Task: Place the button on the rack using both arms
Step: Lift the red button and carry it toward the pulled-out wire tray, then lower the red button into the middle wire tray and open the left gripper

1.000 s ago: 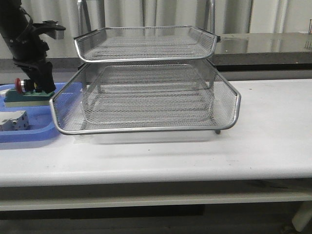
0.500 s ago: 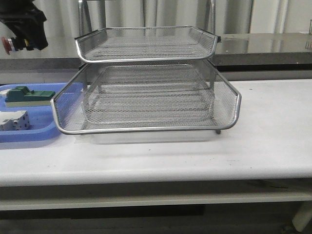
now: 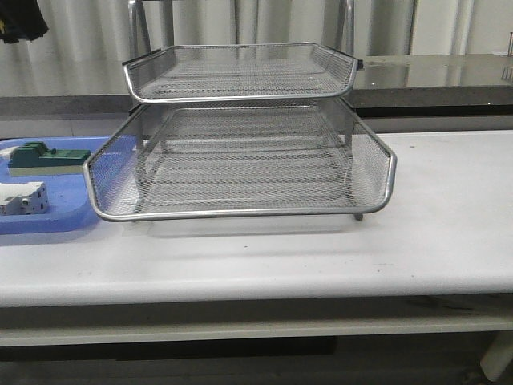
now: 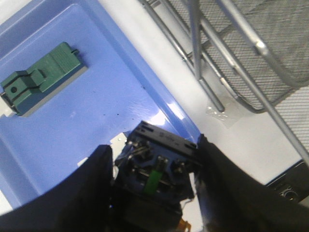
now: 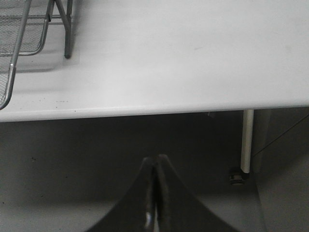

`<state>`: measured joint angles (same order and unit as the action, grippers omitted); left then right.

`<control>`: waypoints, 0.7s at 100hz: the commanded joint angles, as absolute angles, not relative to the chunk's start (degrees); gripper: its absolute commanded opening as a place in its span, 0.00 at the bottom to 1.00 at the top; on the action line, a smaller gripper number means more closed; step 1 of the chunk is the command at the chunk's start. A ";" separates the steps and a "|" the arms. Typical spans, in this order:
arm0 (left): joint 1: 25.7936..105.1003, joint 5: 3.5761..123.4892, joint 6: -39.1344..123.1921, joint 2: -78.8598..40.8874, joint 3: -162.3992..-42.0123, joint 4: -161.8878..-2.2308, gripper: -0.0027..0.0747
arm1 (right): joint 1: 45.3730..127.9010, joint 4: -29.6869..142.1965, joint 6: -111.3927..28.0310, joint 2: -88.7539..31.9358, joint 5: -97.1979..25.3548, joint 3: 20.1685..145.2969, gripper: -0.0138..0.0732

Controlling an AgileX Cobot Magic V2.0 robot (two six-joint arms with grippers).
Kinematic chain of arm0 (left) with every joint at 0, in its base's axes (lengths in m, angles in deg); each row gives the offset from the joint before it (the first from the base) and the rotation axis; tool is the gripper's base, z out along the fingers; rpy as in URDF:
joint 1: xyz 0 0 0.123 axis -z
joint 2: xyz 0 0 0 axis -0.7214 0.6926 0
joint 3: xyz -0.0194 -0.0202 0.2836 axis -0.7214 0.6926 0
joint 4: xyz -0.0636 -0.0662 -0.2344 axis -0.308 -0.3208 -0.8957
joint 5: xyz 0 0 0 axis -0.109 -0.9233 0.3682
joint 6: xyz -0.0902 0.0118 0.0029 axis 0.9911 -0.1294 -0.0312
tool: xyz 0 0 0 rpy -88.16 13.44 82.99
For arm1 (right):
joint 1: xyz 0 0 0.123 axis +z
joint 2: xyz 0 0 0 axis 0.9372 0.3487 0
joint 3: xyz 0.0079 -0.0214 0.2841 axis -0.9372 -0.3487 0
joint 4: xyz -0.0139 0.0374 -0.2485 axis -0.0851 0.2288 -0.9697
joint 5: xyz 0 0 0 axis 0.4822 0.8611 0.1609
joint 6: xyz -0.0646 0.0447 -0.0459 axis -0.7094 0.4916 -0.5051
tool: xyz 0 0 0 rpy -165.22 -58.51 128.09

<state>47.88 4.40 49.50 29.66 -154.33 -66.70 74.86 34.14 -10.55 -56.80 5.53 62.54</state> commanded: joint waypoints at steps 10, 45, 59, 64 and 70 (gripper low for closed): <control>51.71 3.28 49.86 22.90 -152.61 -69.47 0.04 | 74.73 33.22 -10.72 -56.65 2.03 63.99 0.08; 66.23 3.28 49.38 22.62 -151.85 -69.47 0.04 | 74.73 33.22 -10.72 -56.65 2.03 63.99 0.08; 70.94 4.56 46.81 23.22 -151.85 -69.47 0.04 | 74.73 33.22 -10.72 -56.65 2.03 63.99 0.08; 72.37 5.35 46.56 23.87 -151.85 -69.47 0.04 | 74.73 33.22 -10.72 -56.65 2.03 63.99 0.08; 73.59 6.21 46.46 24.89 -151.85 -69.47 0.04 | 74.73 33.22 -10.72 -56.65 2.03 63.99 0.08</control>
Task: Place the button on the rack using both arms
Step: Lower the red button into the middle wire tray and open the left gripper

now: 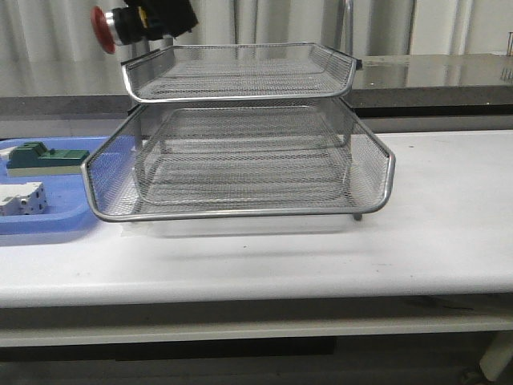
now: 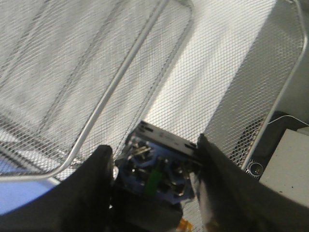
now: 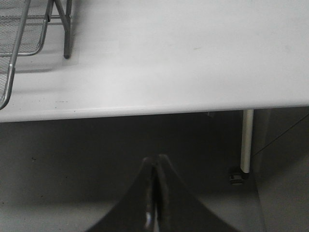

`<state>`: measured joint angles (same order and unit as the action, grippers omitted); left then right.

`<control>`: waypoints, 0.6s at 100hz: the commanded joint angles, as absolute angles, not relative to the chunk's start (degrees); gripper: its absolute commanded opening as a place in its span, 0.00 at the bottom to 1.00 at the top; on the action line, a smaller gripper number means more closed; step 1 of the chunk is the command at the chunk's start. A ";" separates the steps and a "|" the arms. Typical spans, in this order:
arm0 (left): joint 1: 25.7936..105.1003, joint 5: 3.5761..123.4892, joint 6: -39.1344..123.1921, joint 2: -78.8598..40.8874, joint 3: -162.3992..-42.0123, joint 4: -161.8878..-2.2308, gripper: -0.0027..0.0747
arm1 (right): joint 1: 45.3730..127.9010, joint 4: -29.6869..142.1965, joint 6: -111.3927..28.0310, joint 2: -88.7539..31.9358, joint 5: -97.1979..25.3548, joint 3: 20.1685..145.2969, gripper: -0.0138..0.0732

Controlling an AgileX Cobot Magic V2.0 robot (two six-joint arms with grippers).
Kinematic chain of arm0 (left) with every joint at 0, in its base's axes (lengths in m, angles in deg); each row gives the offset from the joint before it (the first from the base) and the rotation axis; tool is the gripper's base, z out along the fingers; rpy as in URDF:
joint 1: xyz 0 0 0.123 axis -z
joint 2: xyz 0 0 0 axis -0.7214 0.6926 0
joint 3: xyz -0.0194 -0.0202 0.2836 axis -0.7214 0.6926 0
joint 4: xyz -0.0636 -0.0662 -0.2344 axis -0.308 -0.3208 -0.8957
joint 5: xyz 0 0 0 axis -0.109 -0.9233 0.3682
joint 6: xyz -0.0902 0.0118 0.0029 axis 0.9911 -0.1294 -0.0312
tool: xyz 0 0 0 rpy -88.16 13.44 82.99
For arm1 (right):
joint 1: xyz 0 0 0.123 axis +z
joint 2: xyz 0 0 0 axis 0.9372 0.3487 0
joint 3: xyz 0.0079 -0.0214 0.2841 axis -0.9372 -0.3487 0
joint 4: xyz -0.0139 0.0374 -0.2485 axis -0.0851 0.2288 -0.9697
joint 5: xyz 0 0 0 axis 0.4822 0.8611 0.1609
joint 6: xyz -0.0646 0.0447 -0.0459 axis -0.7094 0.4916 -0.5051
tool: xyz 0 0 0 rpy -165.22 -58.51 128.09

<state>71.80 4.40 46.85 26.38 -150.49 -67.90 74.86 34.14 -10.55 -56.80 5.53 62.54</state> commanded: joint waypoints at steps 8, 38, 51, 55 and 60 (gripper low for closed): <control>75.07 6.94 46.46 26.63 -151.85 -69.70 0.04 | 74.73 33.22 -10.72 -56.65 2.03 63.99 0.08; 77.72 8.67 46.46 33.44 -151.85 -70.94 0.04 | 74.73 33.22 -10.72 -56.65 2.03 63.99 0.08; 77.72 8.79 46.46 35.04 -151.85 -72.32 0.04 | 74.73 33.22 -10.72 -56.65 2.03 63.99 0.08; 77.72 8.79 46.46 35.34 -151.85 -72.56 0.04 | 74.73 33.22 -10.72 -56.65 2.03 63.99 0.08; 77.72 9.20 46.46 35.71 -151.85 -72.56 0.04 | 74.73 33.22 -10.72 -56.65 2.03 63.99 0.08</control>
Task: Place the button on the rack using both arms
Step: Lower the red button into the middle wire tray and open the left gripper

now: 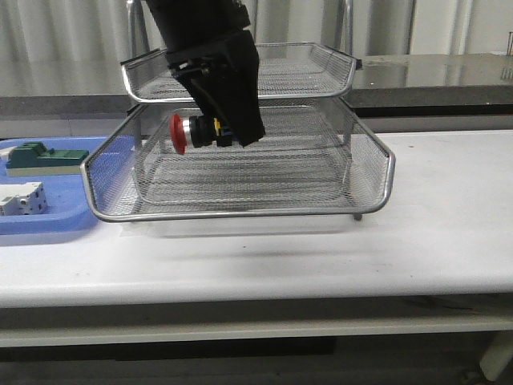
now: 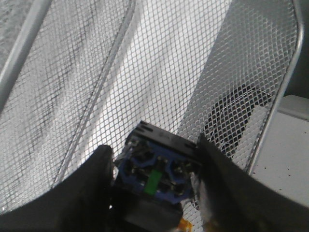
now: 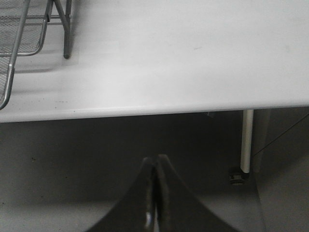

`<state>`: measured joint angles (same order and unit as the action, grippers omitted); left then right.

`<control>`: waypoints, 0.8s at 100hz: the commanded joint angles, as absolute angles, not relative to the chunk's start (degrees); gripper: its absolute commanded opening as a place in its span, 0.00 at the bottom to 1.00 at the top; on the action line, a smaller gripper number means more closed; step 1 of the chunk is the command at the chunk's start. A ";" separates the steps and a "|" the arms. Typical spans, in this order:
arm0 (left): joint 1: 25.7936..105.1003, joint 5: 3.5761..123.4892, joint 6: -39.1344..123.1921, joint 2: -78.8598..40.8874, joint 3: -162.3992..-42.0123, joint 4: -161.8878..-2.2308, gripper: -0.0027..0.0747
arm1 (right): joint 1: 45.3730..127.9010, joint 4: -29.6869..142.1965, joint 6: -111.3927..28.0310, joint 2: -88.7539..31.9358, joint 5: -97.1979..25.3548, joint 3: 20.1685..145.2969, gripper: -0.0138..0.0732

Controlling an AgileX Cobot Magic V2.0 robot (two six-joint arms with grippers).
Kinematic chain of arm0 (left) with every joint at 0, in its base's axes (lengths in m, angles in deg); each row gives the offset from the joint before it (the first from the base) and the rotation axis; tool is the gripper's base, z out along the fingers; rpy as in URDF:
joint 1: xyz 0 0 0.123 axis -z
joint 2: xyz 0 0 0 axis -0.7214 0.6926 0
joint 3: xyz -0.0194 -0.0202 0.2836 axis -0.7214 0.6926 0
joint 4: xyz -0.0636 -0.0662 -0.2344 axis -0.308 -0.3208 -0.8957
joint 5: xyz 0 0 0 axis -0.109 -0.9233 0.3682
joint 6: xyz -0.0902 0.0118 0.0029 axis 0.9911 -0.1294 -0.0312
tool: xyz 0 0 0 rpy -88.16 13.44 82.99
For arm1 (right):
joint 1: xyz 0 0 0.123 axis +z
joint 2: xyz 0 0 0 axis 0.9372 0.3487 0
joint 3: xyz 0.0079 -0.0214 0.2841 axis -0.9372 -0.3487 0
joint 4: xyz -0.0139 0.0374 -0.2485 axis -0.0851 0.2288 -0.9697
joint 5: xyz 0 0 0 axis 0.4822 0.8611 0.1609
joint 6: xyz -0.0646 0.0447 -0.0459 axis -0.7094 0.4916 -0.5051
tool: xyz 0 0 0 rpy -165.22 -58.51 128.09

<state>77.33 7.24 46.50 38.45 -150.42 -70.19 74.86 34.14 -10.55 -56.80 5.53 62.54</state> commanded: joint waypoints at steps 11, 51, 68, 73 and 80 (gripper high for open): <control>77.72 9.73 46.46 35.98 -151.85 -72.70 0.04 | 74.73 33.22 -10.72 -56.65 2.03 63.99 0.08; 77.72 9.66 46.46 35.98 -151.85 -72.94 0.63 | 74.73 33.22 -10.72 -56.65 2.03 63.99 0.08; 77.72 9.66 46.46 35.98 -151.85 -72.94 0.72 | 74.73 33.22 -10.72 -56.65 2.03 63.99 0.08; 77.72 9.66 46.46 35.98 -151.85 -72.94 0.72 | 74.73 33.22 -10.72 -56.65 2.03 63.99 0.08; 77.72 9.66 46.46 35.98 -151.85 -72.94 0.72 | 74.73 33.22 -10.72 -56.65 2.03 63.99 0.08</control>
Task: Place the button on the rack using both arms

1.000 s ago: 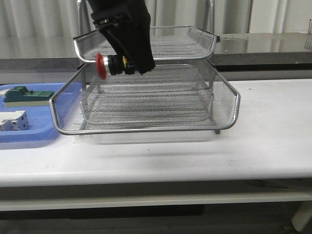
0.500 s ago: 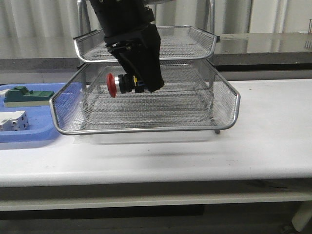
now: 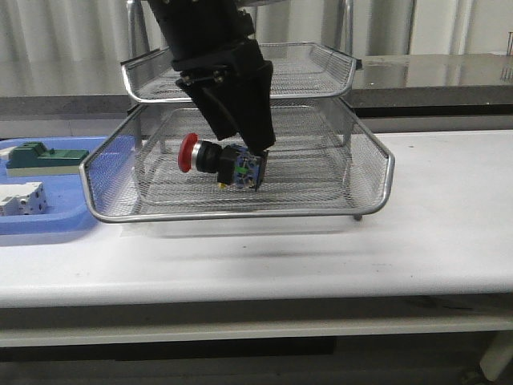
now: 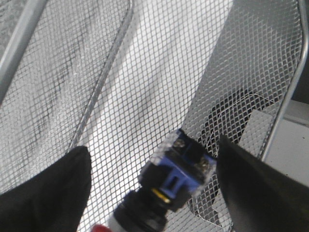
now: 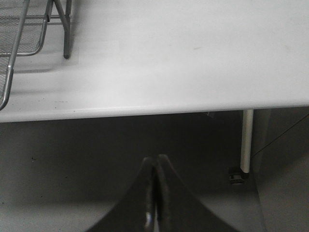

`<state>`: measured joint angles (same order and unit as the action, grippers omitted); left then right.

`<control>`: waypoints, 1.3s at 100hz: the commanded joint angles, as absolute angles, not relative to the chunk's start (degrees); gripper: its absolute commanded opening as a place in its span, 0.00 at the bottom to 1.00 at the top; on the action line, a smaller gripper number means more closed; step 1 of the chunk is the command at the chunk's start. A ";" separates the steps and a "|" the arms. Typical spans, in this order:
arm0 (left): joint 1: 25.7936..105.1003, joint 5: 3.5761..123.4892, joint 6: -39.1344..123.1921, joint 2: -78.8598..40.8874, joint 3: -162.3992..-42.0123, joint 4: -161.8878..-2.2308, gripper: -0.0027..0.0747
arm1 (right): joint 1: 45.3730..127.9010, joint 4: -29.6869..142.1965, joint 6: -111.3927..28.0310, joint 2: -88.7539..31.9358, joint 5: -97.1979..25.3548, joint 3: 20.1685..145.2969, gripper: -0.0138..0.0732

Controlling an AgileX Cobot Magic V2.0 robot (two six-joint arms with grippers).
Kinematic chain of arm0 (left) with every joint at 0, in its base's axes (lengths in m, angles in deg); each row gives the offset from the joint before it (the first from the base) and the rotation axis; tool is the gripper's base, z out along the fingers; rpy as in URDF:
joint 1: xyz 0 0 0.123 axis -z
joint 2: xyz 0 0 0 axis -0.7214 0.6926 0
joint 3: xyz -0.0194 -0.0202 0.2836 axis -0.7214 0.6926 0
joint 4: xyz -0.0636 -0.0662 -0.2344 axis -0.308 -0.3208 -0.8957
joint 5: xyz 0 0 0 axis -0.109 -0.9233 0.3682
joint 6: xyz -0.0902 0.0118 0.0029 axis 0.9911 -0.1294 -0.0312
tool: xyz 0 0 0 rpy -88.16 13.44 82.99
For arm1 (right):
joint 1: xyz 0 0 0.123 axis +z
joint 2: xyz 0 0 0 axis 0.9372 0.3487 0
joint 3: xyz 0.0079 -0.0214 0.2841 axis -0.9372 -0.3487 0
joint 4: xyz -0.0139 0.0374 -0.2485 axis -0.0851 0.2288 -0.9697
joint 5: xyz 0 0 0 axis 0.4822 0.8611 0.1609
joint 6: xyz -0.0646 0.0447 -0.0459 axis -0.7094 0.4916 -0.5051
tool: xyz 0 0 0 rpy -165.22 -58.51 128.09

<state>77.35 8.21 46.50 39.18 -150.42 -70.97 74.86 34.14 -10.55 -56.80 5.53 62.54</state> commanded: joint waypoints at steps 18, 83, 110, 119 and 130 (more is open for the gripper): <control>77.72 6.01 46.69 35.98 -153.81 -74.30 0.72 | 74.73 33.22 -10.72 -56.65 2.03 63.99 0.08; 70.03 3.24 54.44 23.02 -155.98 -68.20 0.66 | 74.73 33.22 -10.72 -56.65 2.03 63.99 0.08; 57.42 3.52 55.09 13.86 -146.56 -70.46 0.66 | 74.73 33.22 -10.72 -56.65 2.03 63.99 0.08; 52.85 4.85 55.09 10.55 -142.06 -72.74 0.66 | 74.73 33.22 -10.72 -56.65 2.03 63.99 0.08; 48.88 7.92 55.09 6.00 -136.13 -73.50 0.66 | 74.73 33.22 -10.72 -56.65 2.03 63.99 0.08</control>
<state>51.14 4.92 54.37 11.43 -138.08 -70.58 74.86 34.14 -10.55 -56.80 5.53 62.54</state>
